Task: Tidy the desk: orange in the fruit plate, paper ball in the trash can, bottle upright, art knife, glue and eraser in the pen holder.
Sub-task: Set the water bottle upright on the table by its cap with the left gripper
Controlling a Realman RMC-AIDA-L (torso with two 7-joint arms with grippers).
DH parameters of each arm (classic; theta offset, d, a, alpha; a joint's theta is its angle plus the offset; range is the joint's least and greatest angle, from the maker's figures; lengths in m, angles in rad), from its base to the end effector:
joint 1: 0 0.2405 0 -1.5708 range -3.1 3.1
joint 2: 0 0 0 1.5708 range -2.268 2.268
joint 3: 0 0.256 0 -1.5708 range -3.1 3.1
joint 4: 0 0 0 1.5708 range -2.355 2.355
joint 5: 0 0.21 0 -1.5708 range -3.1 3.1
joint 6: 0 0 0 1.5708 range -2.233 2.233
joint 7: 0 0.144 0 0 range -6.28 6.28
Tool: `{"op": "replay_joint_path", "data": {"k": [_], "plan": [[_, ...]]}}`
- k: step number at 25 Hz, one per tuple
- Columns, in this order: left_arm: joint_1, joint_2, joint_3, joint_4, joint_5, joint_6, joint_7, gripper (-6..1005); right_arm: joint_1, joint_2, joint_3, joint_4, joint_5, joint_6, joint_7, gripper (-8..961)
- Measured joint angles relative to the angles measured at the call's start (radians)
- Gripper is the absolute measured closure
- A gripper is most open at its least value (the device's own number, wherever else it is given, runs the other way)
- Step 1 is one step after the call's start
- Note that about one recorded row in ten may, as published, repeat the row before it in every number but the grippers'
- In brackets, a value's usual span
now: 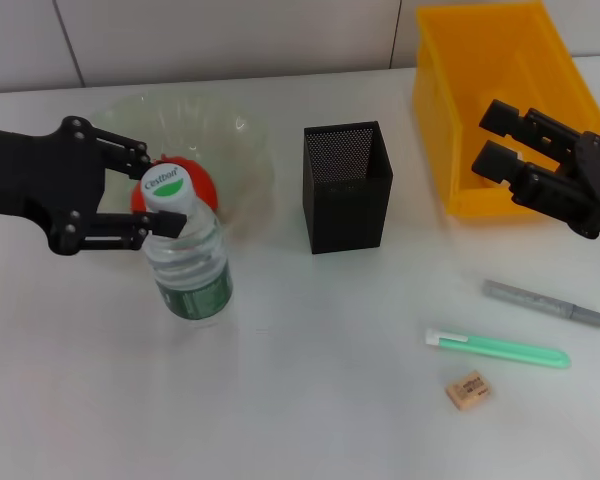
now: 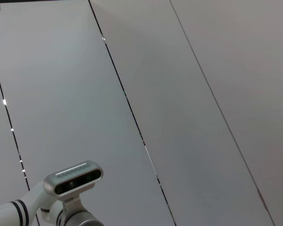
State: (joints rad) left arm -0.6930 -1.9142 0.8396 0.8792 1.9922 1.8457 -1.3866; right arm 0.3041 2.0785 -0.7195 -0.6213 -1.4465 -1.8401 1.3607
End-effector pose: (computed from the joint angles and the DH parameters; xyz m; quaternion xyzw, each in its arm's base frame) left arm -0.1888 0.3589 0.0743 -0.9869 0.0174 -0.1567 0.0328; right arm 0.2656 0.2706 0.0486 -0.8241 0.2140 0.4996 0.1599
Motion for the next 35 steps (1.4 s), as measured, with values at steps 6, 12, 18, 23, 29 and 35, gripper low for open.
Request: {"op": "replay_joint_path", "data": {"k": [6,12,18,23,29,35], "plan": [[0.024,0.005,-0.016,-0.005,0.0,-0.029,0.01,516,0.0,0.0,-0.001,0.0,0.0,0.004,0.0,178],[0.046,0.008,-0.018,-0.006,0.0,-0.034,0.013,515,0.0,0.0,0.0,0.0,0.0,0.007,0.0,177],[0.065,0.007,-0.019,-0.01,0.0,-0.047,0.021,513,0.002,0.0,-0.001,0.0,0.0,0.007,0.0,178],[0.073,0.008,-0.027,-0.042,0.001,-0.068,0.036,512,0.003,0.0,-0.002,0.0,0.0,0.007,0.0,178],[0.074,0.01,-0.032,-0.063,0.0,-0.084,0.053,511,0.003,0.0,-0.002,0.0,0.0,0.005,0.0,177],[0.075,0.015,-0.046,-0.09,0.0,-0.108,0.064,509,0.003,0.0,-0.001,0.0,0.0,0.003,0.0,178]]}}
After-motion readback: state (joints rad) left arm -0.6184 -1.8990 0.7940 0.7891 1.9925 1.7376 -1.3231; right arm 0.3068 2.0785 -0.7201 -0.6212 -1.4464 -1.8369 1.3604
